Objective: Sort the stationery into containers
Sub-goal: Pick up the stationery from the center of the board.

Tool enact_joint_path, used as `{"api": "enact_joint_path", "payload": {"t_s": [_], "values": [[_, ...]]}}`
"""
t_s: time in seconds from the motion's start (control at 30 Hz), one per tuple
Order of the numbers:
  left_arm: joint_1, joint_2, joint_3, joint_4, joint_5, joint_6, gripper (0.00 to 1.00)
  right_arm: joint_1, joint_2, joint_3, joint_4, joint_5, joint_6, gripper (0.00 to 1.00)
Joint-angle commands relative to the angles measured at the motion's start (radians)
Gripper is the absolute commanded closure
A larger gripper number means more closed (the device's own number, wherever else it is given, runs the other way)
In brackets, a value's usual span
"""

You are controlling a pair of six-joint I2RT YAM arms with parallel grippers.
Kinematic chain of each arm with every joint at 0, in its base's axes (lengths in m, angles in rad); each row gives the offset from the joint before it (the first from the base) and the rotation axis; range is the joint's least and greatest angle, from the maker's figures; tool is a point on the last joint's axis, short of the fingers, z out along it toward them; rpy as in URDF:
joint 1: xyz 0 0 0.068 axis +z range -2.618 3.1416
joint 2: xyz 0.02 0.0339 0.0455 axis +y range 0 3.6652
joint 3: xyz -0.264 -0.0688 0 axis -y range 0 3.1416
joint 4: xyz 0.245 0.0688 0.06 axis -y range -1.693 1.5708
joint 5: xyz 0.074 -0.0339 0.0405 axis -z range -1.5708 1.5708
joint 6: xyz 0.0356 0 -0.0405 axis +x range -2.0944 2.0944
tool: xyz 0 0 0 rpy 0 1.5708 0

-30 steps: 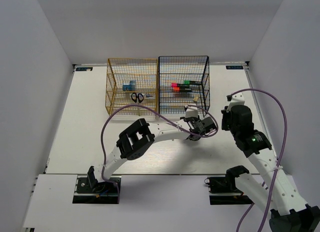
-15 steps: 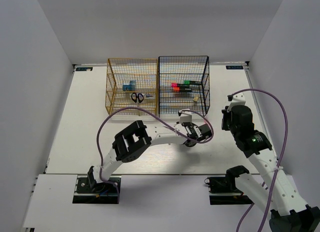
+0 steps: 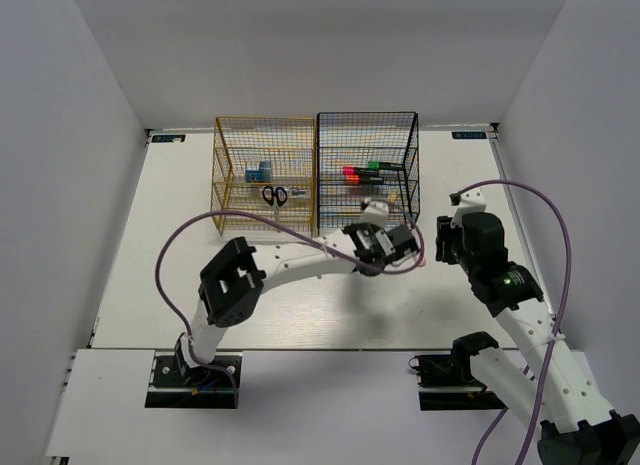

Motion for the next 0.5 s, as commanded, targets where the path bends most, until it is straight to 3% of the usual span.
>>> {"api": "enact_joint_path", "payload": {"t_s": [0.0, 0.03, 0.07, 0.23, 0.33, 0.47], "values": [[0.092, -0.145, 0.187, -0.025, -0.041, 0.202, 1.00, -0.001, 0.002, -0.007, 0.014, -0.124, -0.069, 0.55], [0.110, -0.151, 0.221, -0.008, -0.038, 0.260, 1.00, -0.001, 0.002, -0.005, 0.013, -0.176, -0.066, 0.85], [0.140, -0.162, 0.235, 0.005, -0.033, 0.271, 1.00, -0.003, 0.005, -0.008, 0.003, -0.187, -0.113, 1.00], [0.249, -0.177, 0.237, 0.219, 0.060, 0.363, 1.00, 0.000, 0.010, -0.016, -0.004, -0.307, -0.131, 1.00], [0.278, -0.163, 0.218, 0.394, 0.097, 0.400, 1.00, 0.003, 0.018, -0.025, 0.003, -0.302, -0.128, 0.98], [0.306, -0.121, 0.247, 0.483, 0.073, 0.364, 1.00, 0.005, 0.025, -0.031, 0.003, -0.286, -0.121, 1.00]]}}
